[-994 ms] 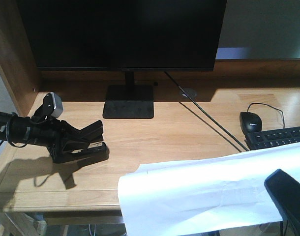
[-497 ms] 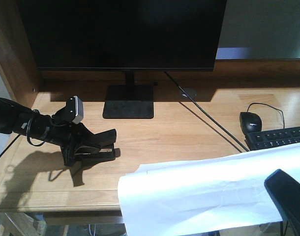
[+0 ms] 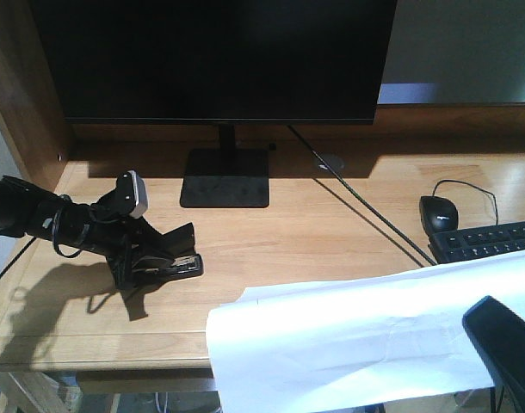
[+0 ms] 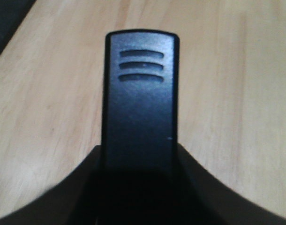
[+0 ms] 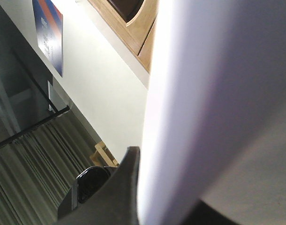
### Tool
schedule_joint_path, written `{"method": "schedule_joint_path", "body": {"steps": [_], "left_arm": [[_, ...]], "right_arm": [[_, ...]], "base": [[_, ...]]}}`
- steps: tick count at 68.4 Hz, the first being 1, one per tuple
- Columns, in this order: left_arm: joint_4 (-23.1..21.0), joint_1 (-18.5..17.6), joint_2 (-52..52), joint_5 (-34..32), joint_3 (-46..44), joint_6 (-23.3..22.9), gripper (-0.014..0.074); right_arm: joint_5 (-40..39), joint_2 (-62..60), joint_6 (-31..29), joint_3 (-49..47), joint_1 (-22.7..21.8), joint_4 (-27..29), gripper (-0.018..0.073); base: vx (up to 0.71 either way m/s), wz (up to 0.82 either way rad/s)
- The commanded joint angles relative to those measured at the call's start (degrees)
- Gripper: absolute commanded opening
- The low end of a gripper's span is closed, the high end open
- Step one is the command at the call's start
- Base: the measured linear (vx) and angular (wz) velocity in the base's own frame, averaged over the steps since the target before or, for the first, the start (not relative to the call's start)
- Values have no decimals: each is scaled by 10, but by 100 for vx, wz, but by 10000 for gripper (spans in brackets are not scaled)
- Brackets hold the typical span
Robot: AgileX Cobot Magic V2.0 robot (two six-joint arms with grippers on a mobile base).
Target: Grab stapler and paper to desk for stapling
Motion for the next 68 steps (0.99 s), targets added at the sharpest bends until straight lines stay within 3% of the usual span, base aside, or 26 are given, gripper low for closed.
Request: {"method": "schedule_joint_path", "body": {"steps": [1,11,21,34,47,68], "left_arm": [[-35,-5,-39,15,-14,-1,397],[-21,-3,-63,14,-14,-18,467],[19,-2,-97,12,-14,-18,454],[25,-4,-125,15,-14,-25,287],[29,-15,-121,11,-13,-76,-4],[30,-21,-107,3,-13,-76,-8]], "right_arm": [[-64,3,-8,14,-4,21,-4],[-64,3,-8,14,-4,21,-4],[-64,3,-8,14,-4,21,-4],[-64,3,-8,14,-4,21,-4],[-64,3,-8,14,-4,21,-4],[-64,3,-8,14,-4,21,-4]], "base": [[0,0],[0,0],[0,0],[0,0],[0,0],[0,0]]}}
